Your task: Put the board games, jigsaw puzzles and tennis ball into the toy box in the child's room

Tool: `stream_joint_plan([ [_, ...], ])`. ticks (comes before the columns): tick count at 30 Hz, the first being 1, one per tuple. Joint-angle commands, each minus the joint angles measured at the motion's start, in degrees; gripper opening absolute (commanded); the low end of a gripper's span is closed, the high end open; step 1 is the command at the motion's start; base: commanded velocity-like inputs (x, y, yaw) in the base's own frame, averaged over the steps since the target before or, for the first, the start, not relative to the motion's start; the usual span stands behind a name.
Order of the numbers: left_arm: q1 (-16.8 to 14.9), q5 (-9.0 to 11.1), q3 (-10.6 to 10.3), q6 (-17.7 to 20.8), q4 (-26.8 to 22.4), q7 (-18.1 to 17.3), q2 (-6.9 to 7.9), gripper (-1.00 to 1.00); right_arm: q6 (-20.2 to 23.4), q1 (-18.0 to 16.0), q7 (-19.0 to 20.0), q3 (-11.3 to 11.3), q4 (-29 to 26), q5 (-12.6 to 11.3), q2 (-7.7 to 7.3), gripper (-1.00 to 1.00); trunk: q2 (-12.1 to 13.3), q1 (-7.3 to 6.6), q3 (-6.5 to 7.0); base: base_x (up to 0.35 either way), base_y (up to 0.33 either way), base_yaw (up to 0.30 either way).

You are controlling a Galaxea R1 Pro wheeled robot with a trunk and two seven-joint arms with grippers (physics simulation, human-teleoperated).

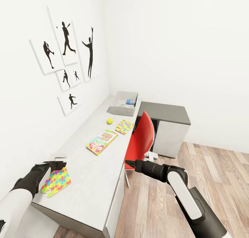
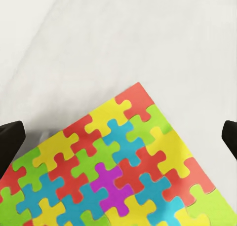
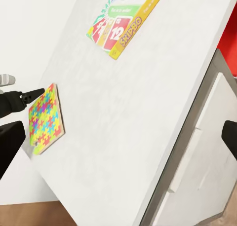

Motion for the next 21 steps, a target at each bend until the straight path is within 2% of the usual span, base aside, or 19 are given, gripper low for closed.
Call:
stream_joint_plan([
  [1, 0.0, -0.2, 0.3, 0.4, -0.1, -0.4, -0.04, 1.0, 0.1, -0.1, -0.6, 0.1, -0.1, -0.6, -0.04, 1.0, -0.1, 0.03, -0.12, -0.009, 0.0, 0.0],
  [21, 0.0, -0.1, 0.5, 0.0, -0.5, -0.4, 0.03, 1.0, 0.1, -0.1, -0.6, 0.1, -0.1, -0.6, -0.03, 1.0, -0.5, 0.25, -0.3, -0.001, 0.0, 0.0],
])
